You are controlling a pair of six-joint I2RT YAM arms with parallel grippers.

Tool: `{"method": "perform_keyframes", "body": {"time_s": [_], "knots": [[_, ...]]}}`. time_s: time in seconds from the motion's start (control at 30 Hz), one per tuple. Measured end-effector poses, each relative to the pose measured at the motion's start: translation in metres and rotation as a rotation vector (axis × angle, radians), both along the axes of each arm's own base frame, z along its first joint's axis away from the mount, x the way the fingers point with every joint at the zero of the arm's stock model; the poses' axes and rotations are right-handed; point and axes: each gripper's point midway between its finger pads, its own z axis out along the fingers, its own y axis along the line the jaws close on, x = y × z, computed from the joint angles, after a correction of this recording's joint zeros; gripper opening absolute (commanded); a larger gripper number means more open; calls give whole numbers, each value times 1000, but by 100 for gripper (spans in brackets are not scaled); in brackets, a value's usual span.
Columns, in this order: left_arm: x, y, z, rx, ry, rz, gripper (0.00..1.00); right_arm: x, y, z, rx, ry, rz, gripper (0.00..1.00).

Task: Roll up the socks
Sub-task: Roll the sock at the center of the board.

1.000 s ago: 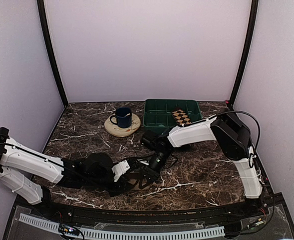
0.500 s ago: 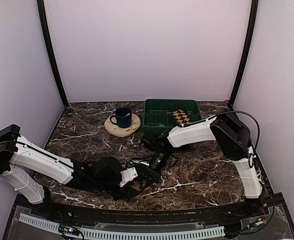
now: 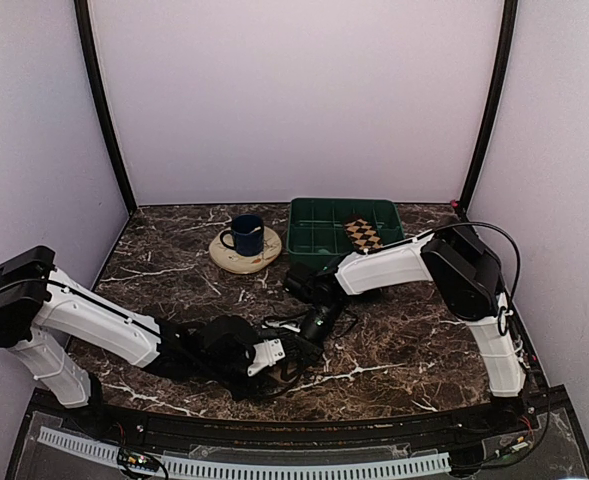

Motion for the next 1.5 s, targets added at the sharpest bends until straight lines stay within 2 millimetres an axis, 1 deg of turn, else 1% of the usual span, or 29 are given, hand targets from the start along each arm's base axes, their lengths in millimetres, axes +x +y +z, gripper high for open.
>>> {"method": "perform_keyframes", "body": {"time_s": [0.07, 0.2, 0.23, 0.43, 0.57, 0.87, 1.0, 1.17, 1.3, 1.5], "knots": [[0, -1, -1, 7, 2, -2, 20, 0, 0, 0, -2, 2, 1, 6], [-1, -3, -2, 18, 6, -11, 1, 0, -1, 0, -4, 4, 0, 6], [-1, -3, -1, 23, 5, -17, 0, 0, -1, 0, -5, 5, -1, 8], [-3, -6, -2, 35, 22, -25, 0, 0, -4, -2, -10, 14, -7, 22], [-6, -7, -2, 35, 37, -35, 0, -2, -7, 0, 7, 41, -21, 28], [-6, -14, 0, 20, 127, -42, 0, -1, -22, 3, 38, 30, -71, 30], [-5, -14, 1, 21, 181, -42, 0, 5, -31, 6, 49, 25, -118, 30], [-5, -11, 1, 27, 256, -46, 0, 14, -43, 4, 34, 14, -180, 30], [-3, -12, 1, 35, 331, -49, 0, 22, -45, 8, 52, -47, -216, 30], [-3, -14, 0, 36, 477, -60, 0, 36, -52, 15, 81, -213, -299, 30]]}}
